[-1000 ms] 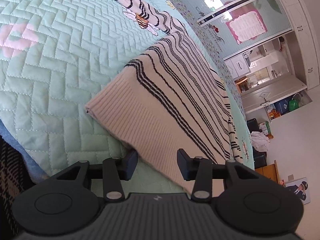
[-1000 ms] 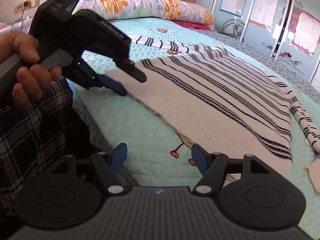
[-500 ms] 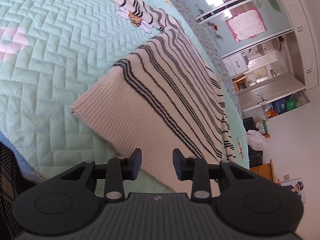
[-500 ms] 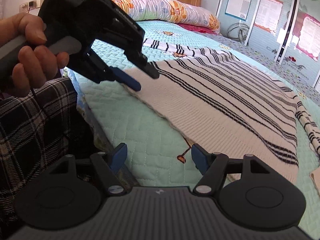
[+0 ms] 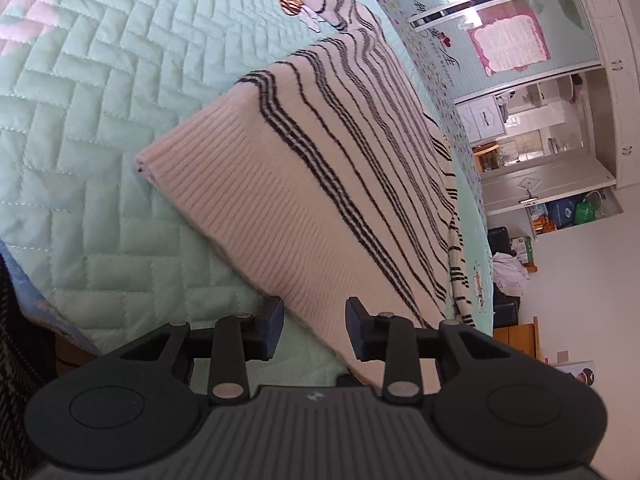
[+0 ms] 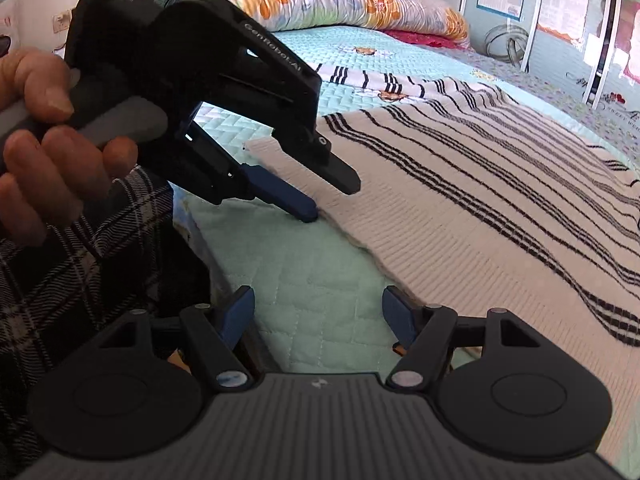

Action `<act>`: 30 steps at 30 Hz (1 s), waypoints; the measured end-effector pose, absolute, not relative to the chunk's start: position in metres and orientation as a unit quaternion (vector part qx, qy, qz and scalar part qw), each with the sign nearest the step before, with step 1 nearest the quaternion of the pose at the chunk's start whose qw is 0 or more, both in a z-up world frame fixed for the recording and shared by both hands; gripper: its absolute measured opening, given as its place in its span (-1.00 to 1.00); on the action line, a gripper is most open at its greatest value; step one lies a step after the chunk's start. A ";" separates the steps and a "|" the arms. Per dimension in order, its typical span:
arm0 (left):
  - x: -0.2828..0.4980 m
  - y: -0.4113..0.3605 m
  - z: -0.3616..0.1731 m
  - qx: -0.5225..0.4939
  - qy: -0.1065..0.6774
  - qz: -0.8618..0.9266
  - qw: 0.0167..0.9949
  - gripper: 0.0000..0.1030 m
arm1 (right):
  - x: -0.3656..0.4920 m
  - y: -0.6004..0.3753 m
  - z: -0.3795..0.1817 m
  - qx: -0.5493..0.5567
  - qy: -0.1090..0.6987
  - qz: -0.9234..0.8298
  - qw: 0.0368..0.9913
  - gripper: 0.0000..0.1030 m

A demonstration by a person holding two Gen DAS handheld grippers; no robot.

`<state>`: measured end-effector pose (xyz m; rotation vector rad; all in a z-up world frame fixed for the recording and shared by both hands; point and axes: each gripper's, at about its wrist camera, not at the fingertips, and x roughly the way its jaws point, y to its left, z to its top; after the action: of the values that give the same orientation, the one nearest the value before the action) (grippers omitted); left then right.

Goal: Fold clothes

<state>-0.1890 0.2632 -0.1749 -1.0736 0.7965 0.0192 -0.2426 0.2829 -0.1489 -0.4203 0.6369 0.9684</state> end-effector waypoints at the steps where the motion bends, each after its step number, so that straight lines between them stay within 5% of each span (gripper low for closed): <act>1: -0.188 0.263 -0.174 -0.498 0.368 0.007 0.785 -0.31 | -0.243 0.283 -0.148 -0.196 0.297 0.454 0.817 0.38; 30: -0.155 0.259 -0.172 -0.494 0.362 0.009 0.790 -0.30 | -0.239 0.305 -0.140 -0.218 0.258 0.483 0.807 0.38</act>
<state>-0.1552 0.2594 -0.1717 -1.0645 0.7802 0.0198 -0.2390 0.3052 -0.1404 -0.4674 0.5527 1.0338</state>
